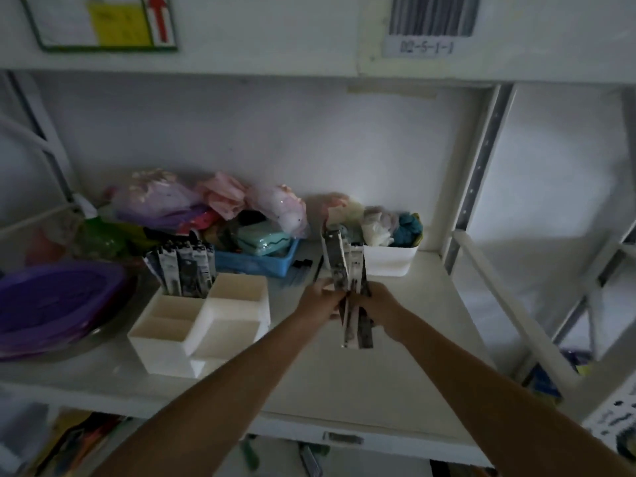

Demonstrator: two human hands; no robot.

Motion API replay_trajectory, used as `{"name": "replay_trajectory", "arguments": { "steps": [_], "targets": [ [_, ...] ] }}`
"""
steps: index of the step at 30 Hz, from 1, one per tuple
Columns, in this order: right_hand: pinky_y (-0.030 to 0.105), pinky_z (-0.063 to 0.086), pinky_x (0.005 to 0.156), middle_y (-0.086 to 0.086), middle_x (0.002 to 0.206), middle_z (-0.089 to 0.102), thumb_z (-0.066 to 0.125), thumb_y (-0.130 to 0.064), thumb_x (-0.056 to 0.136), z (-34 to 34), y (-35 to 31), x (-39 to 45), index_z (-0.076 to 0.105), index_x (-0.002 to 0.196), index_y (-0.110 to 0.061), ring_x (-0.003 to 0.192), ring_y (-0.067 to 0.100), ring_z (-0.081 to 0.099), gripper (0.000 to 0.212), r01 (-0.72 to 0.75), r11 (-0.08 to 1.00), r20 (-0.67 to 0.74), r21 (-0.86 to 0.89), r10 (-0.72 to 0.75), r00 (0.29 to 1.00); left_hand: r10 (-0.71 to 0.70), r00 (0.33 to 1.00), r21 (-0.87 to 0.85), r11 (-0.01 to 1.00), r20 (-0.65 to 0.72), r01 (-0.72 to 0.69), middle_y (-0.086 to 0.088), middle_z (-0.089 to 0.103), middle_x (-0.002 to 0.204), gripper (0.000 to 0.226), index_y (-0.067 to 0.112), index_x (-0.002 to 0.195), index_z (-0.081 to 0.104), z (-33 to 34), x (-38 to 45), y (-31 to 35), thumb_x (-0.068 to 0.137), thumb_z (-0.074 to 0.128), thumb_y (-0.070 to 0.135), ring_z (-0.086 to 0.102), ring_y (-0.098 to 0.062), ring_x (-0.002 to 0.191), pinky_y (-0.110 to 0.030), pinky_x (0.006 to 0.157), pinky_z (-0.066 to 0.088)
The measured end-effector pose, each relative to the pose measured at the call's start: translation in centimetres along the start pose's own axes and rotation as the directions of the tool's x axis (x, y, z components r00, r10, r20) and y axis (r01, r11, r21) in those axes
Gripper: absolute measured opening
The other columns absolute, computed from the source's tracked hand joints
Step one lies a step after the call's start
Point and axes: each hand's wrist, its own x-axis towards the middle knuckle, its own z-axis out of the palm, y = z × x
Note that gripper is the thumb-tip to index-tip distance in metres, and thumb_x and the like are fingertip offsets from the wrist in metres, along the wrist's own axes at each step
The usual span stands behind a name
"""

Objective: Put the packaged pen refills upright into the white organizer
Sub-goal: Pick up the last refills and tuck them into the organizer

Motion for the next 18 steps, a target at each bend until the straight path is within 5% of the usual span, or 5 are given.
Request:
{"name": "replay_trajectory", "arguments": {
  "steps": [3,6,9,13,18],
  "targets": [
    [0.044,0.054,0.079,0.024,0.099,0.068,0.057,-0.005,0.084,5.2,-5.3,0.4,0.063,0.098,-0.006,0.091,0.037,0.066,0.015,0.146,0.987,-0.096,-0.074,-0.153,0.984,0.265,0.963,0.217,0.943,-0.039,-0.251,0.004,0.059,0.070,0.030,-0.001,0.111,0.061,-7.8,0.3,2.1,0.086,0.063,0.015,0.057,-0.011,0.060,-0.014,0.043,0.052],
    [0.008,0.042,0.051,0.002,0.074,0.063,0.059,-0.011,0.086,10.6,-10.1,1.3,0.065,0.100,-0.003,0.071,0.019,0.057,0.017,0.286,0.940,-0.149,-0.186,-0.315,0.937,0.403,0.913,0.333,0.871,-0.065,-0.361,-0.006,0.062,0.080,0.024,0.001,0.103,0.064,-14.9,-0.2,4.3,0.085,0.065,0.016,0.060,-0.022,0.073,-0.036,0.067,0.055],
    [0.018,0.035,0.046,0.001,0.069,0.059,0.052,-0.019,0.091,15.7,-13.1,1.8,0.062,0.097,-0.003,0.063,0.016,0.052,0.020,0.349,0.885,-0.163,-0.310,-0.411,0.897,0.457,0.887,0.438,0.813,-0.073,-0.383,-0.005,0.061,0.075,0.014,0.010,0.085,0.060,-20.4,-0.6,5.6,0.087,0.062,0.024,0.059,-0.024,0.073,-0.034,0.061,0.048],
    [0.038,0.047,0.075,0.022,0.099,0.063,0.045,-0.024,0.094,20.5,-14.2,2.6,0.059,0.098,0.001,0.091,0.031,0.058,0.029,0.374,0.792,-0.182,-0.482,-0.508,0.842,0.482,0.873,0.567,0.742,-0.078,-0.359,-0.010,0.064,0.077,0.020,0.006,0.087,0.059,-25.0,-0.8,5.6,0.088,0.060,0.025,0.059,-0.027,0.073,-0.036,0.067,0.047],
    [0.031,0.045,0.075,0.021,0.105,0.063,0.050,-0.012,0.091,23.6,-13.9,4.1,0.059,0.103,-0.001,0.093,0.033,0.061,0.019,0.391,0.783,-0.171,-0.483,-0.522,0.835,0.512,0.856,0.685,0.649,-0.073,-0.330,-0.019,0.071,0.095,0.029,-0.001,0.100,0.062,-28.1,-0.5,4.1,0.087,0.062,0.025,0.066,-0.030,0.081,-0.034,0.071,0.052]
  ]
}}
